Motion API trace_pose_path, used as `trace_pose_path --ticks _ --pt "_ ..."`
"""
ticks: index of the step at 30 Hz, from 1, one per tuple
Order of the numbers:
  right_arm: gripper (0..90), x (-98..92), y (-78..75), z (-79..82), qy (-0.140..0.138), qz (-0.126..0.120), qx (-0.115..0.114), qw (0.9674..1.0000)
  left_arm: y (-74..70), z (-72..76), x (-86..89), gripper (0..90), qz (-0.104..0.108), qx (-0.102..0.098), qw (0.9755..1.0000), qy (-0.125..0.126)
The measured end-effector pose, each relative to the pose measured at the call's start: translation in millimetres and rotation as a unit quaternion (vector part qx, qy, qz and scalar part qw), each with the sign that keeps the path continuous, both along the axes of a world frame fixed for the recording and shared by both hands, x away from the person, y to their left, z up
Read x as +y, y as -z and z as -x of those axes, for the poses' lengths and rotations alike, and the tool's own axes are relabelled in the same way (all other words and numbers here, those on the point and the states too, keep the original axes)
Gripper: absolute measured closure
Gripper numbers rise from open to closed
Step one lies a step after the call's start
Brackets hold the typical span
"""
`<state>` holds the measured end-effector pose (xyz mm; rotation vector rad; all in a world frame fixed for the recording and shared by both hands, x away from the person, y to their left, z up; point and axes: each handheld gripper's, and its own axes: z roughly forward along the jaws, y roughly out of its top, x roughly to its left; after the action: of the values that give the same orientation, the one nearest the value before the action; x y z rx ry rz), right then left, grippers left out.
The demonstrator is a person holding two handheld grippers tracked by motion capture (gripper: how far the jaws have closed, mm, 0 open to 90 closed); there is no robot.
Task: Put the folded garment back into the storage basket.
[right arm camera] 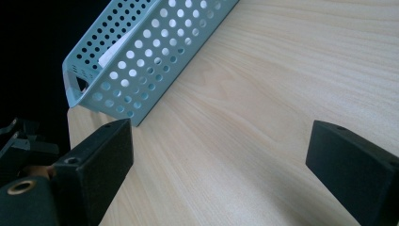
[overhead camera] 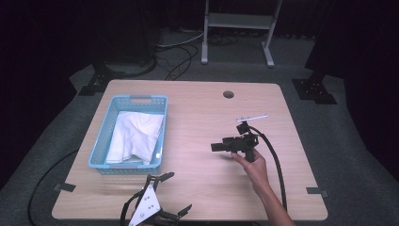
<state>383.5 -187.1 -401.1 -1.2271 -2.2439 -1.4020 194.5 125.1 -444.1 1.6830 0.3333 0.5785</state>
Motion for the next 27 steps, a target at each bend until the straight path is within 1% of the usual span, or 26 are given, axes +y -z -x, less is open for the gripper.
trace_pose_path --ticks 4,7,12,14,16,20,21,25,27 --pt "8.0 -0.3 -1.7 2.3 -0.001 0.006 -0.005 1.0 0.1 -0.3 0.2 0.0 0.002 0.0 1.0 0.0" --pt "8.0 -1.9 -1.3 3.4 0.001 0.003 -0.01 0.9999 0.1 -0.3 0.2 0.0 0.002 0.0 1.0 0.0" --pt "8.0 -7.9 4.6 7.2 0.009 0.001 -0.006 0.9999 0.0 -0.4 0.3 0.0 0.002 0.0 1.0 0.001" --pt "8.0 -8.7 6.7 8.4 0.006 0.009 -0.004 0.9999 0.0 -0.6 0.2 0.0 0.001 0.001 1.0 0.001" --pt "8.0 -9.7 8.1 10.9 0.007 0.01 -0.013 0.9998 0.0 -0.5 0.3 0.0 0.001 0.002 1.0 0.002" --pt "8.0 -12.9 11.5 13.5 0.008 0.005 -0.009 0.9999 0.0 -0.8 0.7 0.0 0.004 0.002 1.0 0.002" --pt "8.0 -13.8 12.6 14.2 0.007 0.004 -0.011 0.9999 0.0 -0.8 0.7 0.0 0.004 0.002 1.0 0.002" --pt "8.0 -15.7 14.1 16.5 0.007 0.014 -0.012 0.9998 0.0 -0.5 0.5 0.0 0.003 0.002 1.0 0.002" --pt "8.0 -16.1 13.7 17.8 0.004 0.012 -0.014 0.9998 -0.1 -0.6 0.8 0.0 0.003 0.002 1.0 0.002"
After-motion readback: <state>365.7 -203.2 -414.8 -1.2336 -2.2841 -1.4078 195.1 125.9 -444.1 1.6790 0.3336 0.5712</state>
